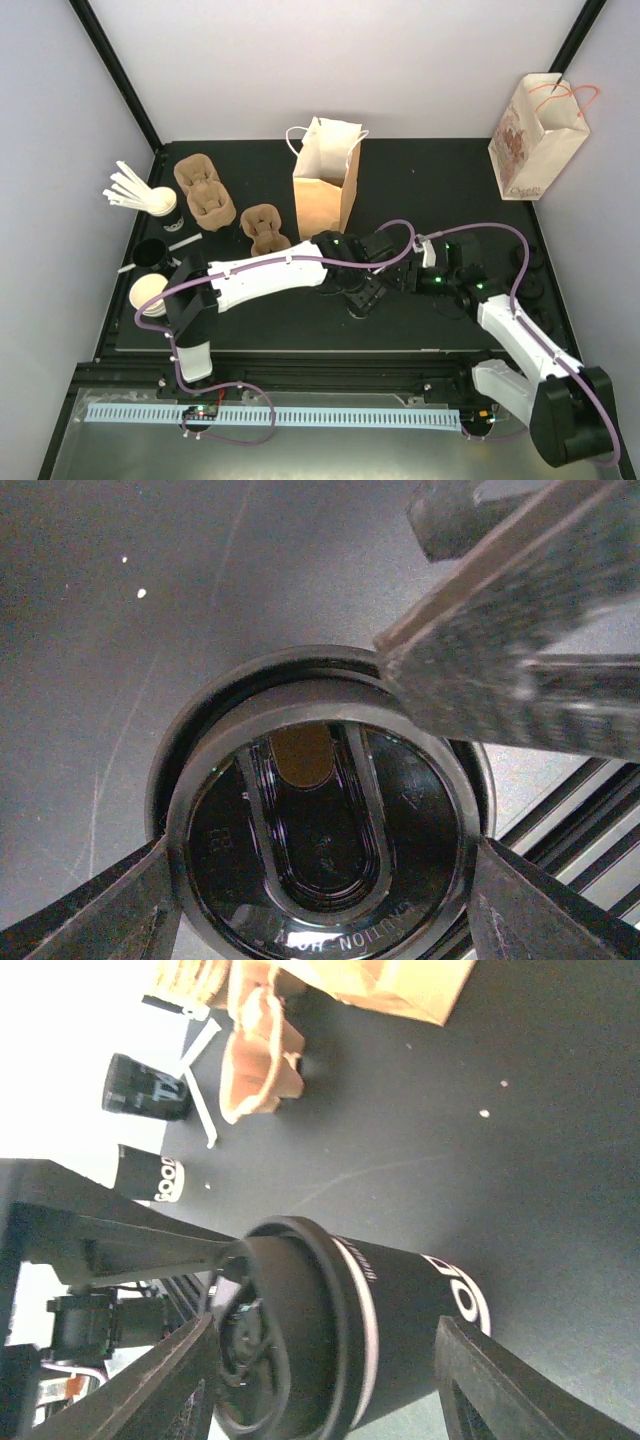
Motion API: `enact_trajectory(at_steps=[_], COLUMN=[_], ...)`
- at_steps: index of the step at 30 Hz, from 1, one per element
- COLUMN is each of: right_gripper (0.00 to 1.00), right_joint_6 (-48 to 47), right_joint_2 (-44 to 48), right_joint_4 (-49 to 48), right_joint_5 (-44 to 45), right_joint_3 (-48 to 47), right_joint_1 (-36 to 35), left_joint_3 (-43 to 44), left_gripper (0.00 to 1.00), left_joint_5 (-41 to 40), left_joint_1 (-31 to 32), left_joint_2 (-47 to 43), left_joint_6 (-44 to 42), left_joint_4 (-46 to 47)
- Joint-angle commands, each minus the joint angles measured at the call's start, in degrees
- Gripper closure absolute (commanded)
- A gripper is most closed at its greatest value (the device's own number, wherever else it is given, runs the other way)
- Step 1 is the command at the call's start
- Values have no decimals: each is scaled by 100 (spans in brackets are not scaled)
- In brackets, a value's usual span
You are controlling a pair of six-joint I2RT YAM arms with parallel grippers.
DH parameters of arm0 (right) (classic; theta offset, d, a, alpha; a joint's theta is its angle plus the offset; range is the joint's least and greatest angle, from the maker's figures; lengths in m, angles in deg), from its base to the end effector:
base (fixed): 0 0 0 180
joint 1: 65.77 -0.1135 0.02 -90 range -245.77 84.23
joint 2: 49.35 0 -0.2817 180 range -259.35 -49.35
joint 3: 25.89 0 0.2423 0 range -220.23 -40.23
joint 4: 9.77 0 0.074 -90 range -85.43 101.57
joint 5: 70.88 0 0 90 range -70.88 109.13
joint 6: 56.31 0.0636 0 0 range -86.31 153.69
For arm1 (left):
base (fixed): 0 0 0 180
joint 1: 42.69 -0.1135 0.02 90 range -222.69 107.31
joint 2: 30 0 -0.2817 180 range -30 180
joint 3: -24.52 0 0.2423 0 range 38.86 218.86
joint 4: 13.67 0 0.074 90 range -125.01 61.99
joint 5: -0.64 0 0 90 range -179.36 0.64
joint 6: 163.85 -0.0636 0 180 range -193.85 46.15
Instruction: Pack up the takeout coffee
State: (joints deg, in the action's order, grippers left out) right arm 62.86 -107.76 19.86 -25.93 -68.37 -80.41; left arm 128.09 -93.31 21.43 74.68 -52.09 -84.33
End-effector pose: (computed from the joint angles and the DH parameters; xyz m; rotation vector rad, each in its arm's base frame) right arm 0.1712 0.0912 0.2020 -0.0999 2.4331 1.2897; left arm 0.1683 -0.3370 0.2508 1.0159 2.6654 -0.2398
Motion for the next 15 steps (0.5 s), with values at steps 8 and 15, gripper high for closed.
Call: enact_trajectory(at_steps=[8,15], right_gripper=[38,39], right_joint_6=[442,153], right_joint_2=[434,-377], right_joint_4=[-280,-681], right_joint_5=[-17,-664], right_joint_3=[168,274], right_joint_1=[40,27], left_joint_3=[-697,-601], left_gripper=[35,44], left_joint_5=[864,1021], left_joint_1=[-31,-31], left_joint_2=[-836,-470], left_joint_6=[-1820,-2715], left_joint_4=[613,327])
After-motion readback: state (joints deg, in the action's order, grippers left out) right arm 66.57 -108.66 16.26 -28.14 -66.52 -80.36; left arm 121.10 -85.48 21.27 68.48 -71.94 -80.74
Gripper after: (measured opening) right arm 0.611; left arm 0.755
